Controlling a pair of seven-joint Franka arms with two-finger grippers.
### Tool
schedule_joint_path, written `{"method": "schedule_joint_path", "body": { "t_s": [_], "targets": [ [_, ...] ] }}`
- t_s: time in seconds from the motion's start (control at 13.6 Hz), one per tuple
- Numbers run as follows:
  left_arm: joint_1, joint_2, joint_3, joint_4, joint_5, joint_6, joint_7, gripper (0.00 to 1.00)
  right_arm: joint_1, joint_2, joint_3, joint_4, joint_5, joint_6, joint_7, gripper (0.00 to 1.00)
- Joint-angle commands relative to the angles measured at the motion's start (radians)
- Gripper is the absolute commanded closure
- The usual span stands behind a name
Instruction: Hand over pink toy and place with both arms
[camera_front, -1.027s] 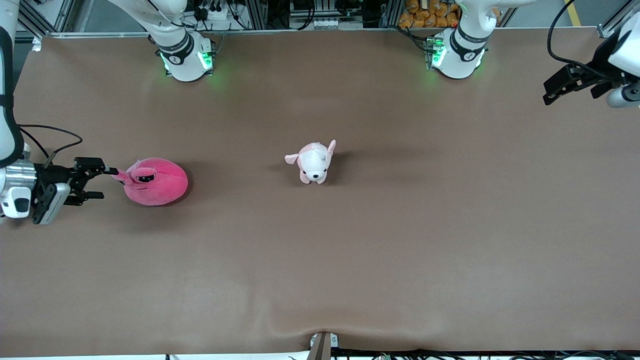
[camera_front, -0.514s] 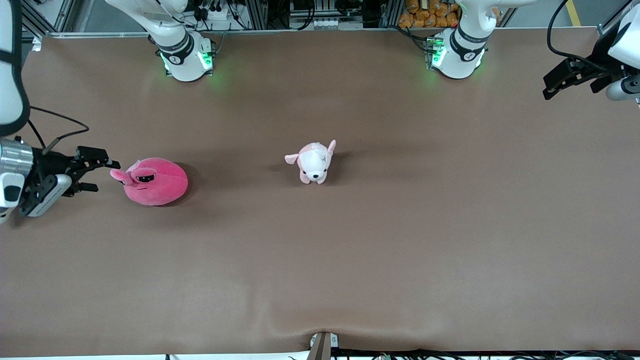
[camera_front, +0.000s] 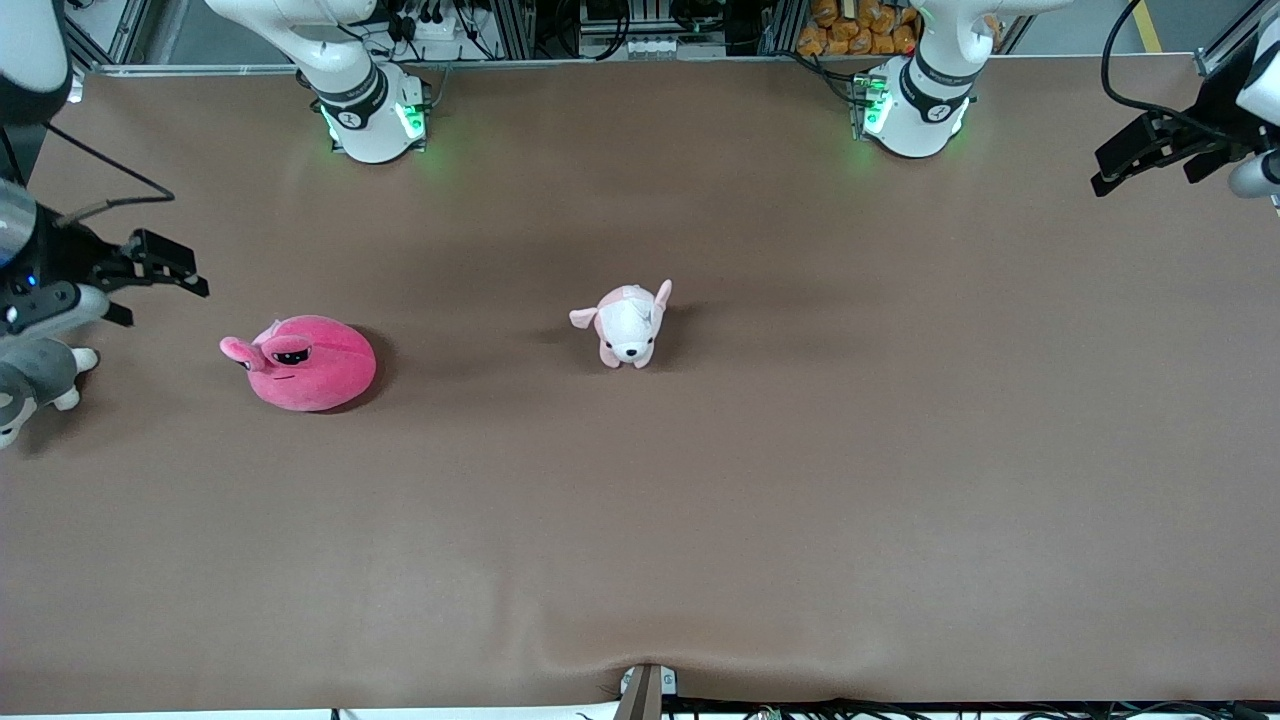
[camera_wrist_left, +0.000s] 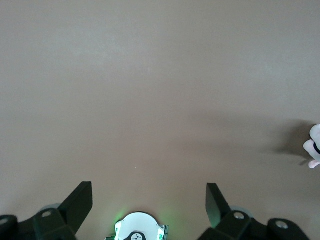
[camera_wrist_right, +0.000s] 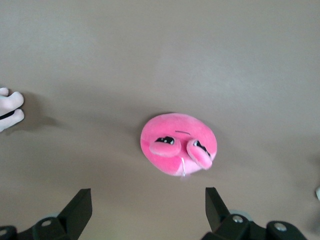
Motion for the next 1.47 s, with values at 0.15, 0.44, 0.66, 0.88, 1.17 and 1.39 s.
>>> {"method": "schedule_joint_path", "body": {
  "t_s": [0.15,0.44,0.66,0.88,1.17,1.39],
  "targets": [
    [0.015,-0.003,0.003,0.029,0.025,-0.038,0.025,0.00,0.012,-0.044,-0.053,0.023,-0.036,-0.111,0.207,0.00],
    [0.015,0.001,0.001,0.046,0.048,-0.060,0.028,0.00,0.016,-0.087,-0.054,0.020,-0.037,-0.183,0.315,0.00],
    [0.015,0.006,-0.006,0.052,0.051,-0.075,0.035,0.00,0.029,-0.091,-0.042,0.042,-0.051,-0.220,0.383,0.00],
    [0.015,0.006,-0.005,0.055,0.050,-0.093,0.035,0.00,0.041,-0.088,-0.037,0.066,-0.098,-0.208,0.370,0.00],
    [0.017,0.006,0.000,0.055,0.050,-0.106,0.035,0.00,0.044,-0.084,-0.039,0.056,-0.091,-0.159,0.344,0.00],
    [0.017,0.004,0.001,0.055,0.051,-0.107,0.035,0.00,0.049,-0.087,-0.037,0.050,-0.088,-0.167,0.343,0.00]
  ]
}}
